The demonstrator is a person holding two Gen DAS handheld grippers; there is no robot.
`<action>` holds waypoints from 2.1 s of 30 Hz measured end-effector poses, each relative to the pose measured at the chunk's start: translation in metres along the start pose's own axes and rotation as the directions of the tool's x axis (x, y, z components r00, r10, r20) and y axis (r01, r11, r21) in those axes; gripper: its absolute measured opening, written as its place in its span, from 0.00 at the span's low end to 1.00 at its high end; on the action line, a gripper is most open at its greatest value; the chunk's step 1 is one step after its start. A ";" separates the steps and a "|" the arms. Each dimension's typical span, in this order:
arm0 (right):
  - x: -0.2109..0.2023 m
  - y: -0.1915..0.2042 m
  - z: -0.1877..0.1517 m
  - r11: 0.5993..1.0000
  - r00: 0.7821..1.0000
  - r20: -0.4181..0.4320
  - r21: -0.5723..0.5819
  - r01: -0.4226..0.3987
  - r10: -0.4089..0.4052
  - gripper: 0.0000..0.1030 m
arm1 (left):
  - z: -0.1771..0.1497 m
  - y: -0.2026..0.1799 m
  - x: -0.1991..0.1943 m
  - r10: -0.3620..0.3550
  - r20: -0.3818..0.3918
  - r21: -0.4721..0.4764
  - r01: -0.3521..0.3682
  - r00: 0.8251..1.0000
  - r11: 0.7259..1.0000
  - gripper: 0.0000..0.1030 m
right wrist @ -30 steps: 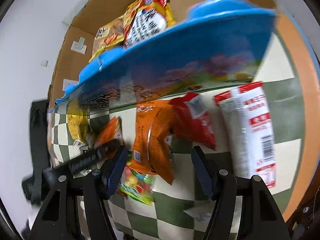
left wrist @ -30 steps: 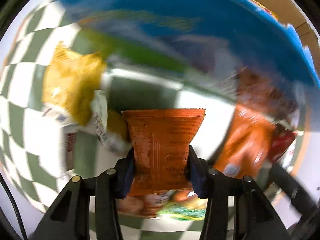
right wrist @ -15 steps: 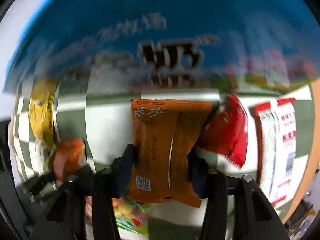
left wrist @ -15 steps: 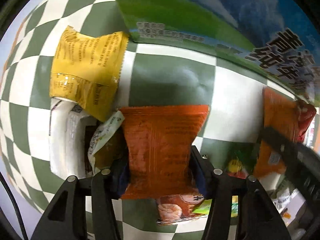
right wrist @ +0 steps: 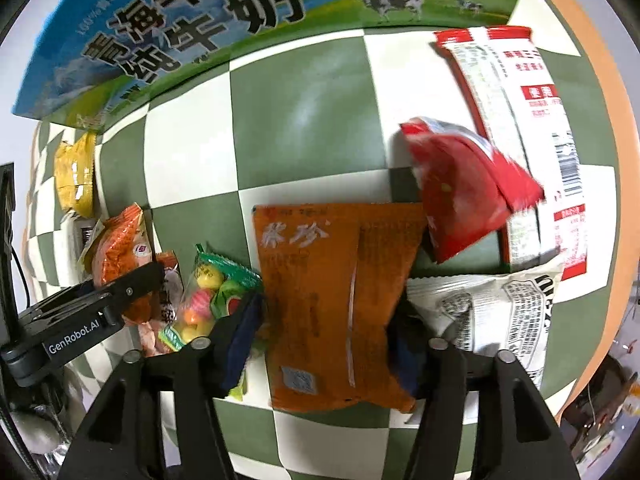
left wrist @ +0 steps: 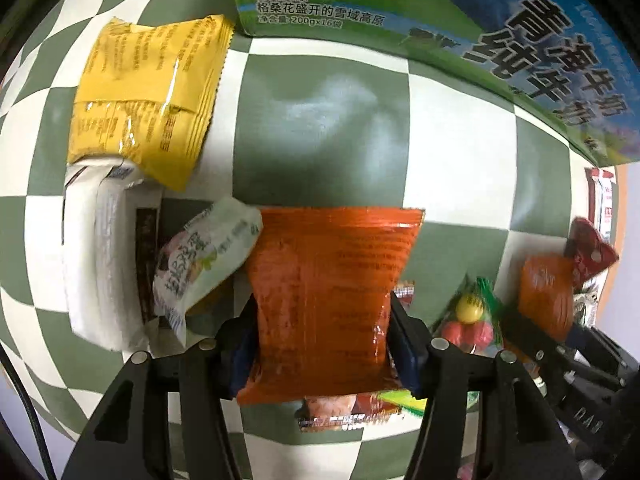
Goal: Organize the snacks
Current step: 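Lower both orange bags into the box and open both tools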
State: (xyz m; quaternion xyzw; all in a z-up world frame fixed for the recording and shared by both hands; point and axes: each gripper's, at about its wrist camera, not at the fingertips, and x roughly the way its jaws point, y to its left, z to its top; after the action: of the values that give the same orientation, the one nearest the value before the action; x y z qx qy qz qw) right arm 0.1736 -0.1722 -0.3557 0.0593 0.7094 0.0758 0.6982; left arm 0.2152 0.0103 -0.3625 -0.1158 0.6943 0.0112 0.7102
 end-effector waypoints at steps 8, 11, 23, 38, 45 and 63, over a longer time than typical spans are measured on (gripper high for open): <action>-0.010 -0.005 -0.011 1.000 0.999 0.052 0.006 -0.015 0.015 0.48 | -0.018 -0.001 -0.028 -0.004 0.050 0.023 0.003 0.999 1.000 0.43; -0.031 -0.013 -0.014 0.997 0.993 0.088 0.018 -0.078 0.077 0.48 | -0.036 0.000 -0.051 -0.029 0.070 0.026 0.027 0.997 0.999 0.43; -0.195 0.018 0.063 0.969 0.916 0.315 -0.094 -0.230 0.248 0.48 | 0.068 -0.018 -0.205 -0.170 0.341 0.085 0.149 0.925 0.985 0.43; -0.172 0.000 0.287 1.000 0.943 0.334 -0.021 0.000 0.007 0.48 | 0.258 -0.032 -0.155 0.035 0.256 0.045 -0.048 0.966 0.998 0.44; -0.130 -0.005 0.316 0.998 0.964 0.261 -0.001 0.059 -0.057 0.94 | 0.288 -0.028 -0.121 0.001 0.176 0.022 -0.005 0.984 1.000 0.91; -0.141 -0.009 0.278 0.997 0.943 0.326 -0.013 0.071 -0.063 0.94 | 0.238 -0.042 -0.152 0.010 0.328 0.068 -0.034 0.945 0.997 0.92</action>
State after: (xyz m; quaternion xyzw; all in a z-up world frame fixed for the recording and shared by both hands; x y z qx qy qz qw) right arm 0.4542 -0.2009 -0.2230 0.0383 0.5852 0.0500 0.8085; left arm 0.4513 0.0342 -0.2039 -0.0786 0.5680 0.0130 0.8191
